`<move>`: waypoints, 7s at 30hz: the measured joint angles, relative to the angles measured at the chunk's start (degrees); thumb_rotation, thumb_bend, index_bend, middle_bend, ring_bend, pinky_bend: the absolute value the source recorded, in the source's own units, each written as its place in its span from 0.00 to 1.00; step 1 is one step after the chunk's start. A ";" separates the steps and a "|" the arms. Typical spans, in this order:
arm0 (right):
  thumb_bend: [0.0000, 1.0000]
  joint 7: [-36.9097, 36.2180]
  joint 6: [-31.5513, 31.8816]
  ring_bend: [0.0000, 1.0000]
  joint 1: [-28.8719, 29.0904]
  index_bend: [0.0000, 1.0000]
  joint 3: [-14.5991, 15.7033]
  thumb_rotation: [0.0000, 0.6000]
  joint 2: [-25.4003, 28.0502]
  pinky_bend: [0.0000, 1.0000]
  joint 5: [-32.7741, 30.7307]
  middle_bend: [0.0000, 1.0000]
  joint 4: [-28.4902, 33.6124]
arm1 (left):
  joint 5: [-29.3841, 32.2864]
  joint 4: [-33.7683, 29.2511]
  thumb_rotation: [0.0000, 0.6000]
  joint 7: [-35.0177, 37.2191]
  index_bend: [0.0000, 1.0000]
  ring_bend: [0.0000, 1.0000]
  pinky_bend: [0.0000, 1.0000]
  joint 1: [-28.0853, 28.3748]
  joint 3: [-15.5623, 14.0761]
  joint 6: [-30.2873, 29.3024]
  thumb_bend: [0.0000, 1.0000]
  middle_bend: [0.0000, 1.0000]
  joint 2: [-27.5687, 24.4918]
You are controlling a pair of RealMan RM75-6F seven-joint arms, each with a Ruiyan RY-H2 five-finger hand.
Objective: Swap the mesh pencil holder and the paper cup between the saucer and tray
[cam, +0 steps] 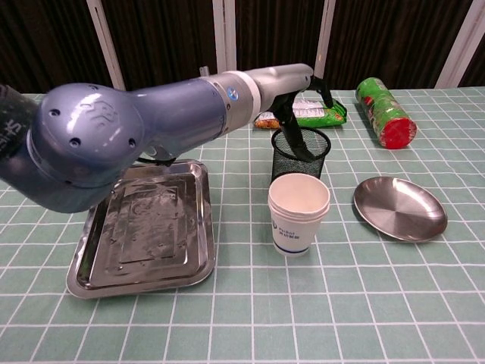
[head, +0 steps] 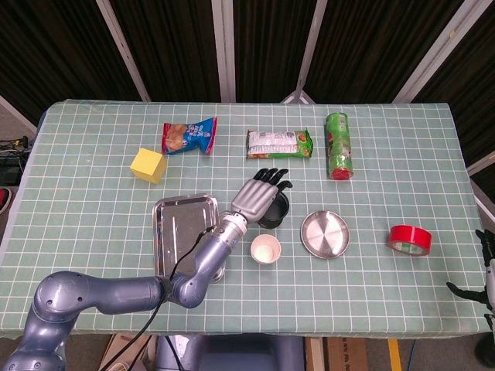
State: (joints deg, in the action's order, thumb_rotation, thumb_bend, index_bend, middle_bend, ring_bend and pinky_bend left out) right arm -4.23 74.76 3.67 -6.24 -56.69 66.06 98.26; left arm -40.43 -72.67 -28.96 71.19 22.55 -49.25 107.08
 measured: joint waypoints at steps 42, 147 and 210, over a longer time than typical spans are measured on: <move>0.00 -3.82 -0.44 0.01 -0.76 0.00 -0.45 1.00 0.92 0.00 2.18 0.00 0.75 | -15.06 -11.83 1.00 7.06 0.41 0.29 0.44 -8.66 -3.75 -5.63 0.41 0.35 -11.82; 0.09 24.71 -22.95 0.51 37.00 0.36 -3.75 1.00 -29.90 0.36 6.16 0.38 -0.25 | -49.87 -15.88 1.00 30.05 0.24 0.00 0.11 -61.31 -22.65 -41.26 0.07 0.00 -36.04; 0.00 12.63 -0.70 0.02 20.26 0.01 1.37 1.00 -2.58 0.00 8.31 0.00 1.85 | -45.28 -21.78 1.00 25.42 0.24 0.00 0.09 -64.32 -20.13 -38.75 0.07 0.00 -38.94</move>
State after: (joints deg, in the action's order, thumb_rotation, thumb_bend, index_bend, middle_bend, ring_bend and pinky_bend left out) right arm 8.40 74.06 23.93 -4.88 -59.27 74.37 100.12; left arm -85.71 -94.45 -3.53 6.87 2.42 -87.99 68.14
